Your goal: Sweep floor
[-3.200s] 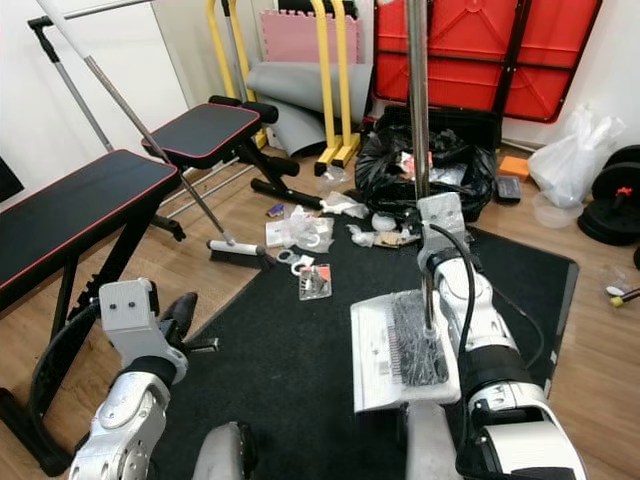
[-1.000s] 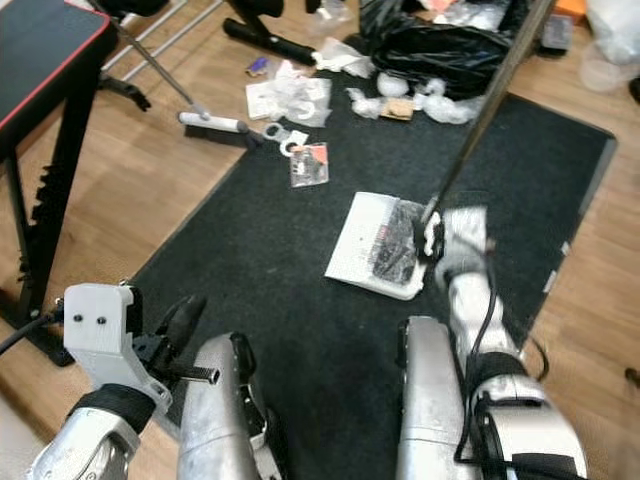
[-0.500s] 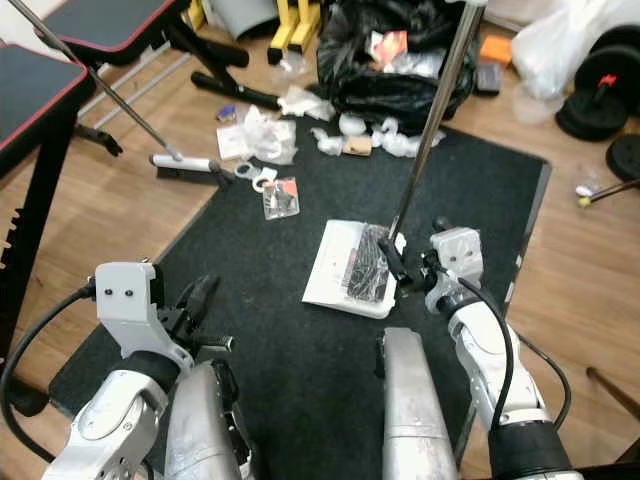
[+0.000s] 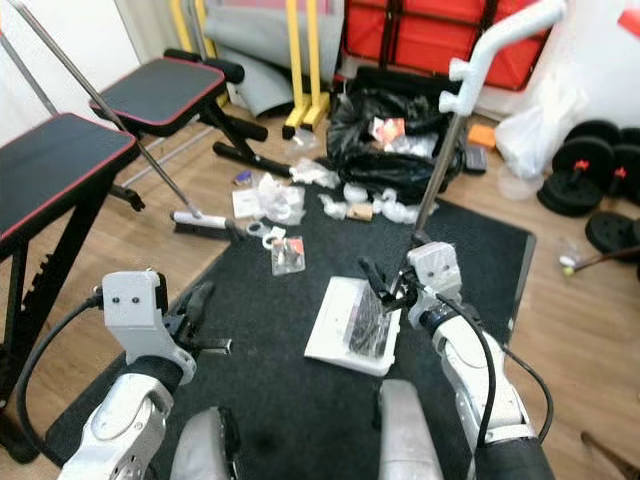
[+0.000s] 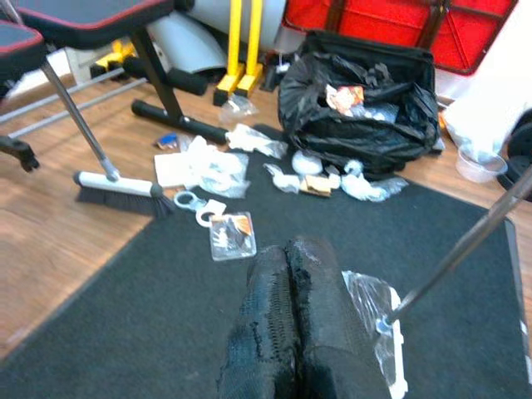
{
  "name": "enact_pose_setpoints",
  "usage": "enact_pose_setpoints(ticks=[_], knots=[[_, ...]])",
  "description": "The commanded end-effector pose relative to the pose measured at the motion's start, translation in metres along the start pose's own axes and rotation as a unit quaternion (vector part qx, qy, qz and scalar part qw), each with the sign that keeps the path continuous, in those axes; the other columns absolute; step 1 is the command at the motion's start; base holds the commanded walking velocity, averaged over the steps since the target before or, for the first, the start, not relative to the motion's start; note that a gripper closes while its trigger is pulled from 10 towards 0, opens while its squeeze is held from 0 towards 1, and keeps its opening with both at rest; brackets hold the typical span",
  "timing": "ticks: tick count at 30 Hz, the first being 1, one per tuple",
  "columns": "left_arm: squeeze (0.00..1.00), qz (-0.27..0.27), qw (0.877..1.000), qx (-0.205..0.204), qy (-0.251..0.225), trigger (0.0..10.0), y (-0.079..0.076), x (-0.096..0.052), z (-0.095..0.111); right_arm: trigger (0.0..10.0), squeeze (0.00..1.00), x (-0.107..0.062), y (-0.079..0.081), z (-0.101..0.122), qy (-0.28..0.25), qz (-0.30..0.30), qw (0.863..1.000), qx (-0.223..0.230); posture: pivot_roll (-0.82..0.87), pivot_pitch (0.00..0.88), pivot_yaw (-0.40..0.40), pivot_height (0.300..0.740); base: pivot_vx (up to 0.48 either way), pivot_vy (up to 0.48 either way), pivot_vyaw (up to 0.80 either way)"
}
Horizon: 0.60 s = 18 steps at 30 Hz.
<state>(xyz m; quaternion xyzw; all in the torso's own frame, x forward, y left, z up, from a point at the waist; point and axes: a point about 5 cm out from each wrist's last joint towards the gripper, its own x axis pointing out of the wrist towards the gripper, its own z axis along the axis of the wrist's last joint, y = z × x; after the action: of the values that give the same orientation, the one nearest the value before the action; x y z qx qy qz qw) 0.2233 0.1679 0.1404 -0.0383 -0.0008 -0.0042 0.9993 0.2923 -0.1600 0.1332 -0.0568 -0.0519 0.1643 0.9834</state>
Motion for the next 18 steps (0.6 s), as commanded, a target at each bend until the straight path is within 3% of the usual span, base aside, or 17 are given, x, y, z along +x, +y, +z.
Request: enact_pose_setpoints(ticks=[1, 18], knots=[[0.00, -0.003, 1.000, 0.008, 0.005, 10.0, 0.0018, 0.0014, -0.0054, 10.0, 0.00, -0.0017, 0.0033, -0.0019, 0.013, 0.004, 1.000, 0.004, -0.07, 0.011, -0.041, 0.600, 0.000, 0.000, 0.00], [0.00, -0.008, 1.000, 0.029, 0.001, 10.0, 0.0072, 0.0085, -0.0151, 10.0, 0.00, -0.0030, 0.0027, -0.0107, 0.035, -0.010, 0.999, 0.022, -0.06, 0.000, -0.022, 0.675, 0.000, 0.000, 0.00]])
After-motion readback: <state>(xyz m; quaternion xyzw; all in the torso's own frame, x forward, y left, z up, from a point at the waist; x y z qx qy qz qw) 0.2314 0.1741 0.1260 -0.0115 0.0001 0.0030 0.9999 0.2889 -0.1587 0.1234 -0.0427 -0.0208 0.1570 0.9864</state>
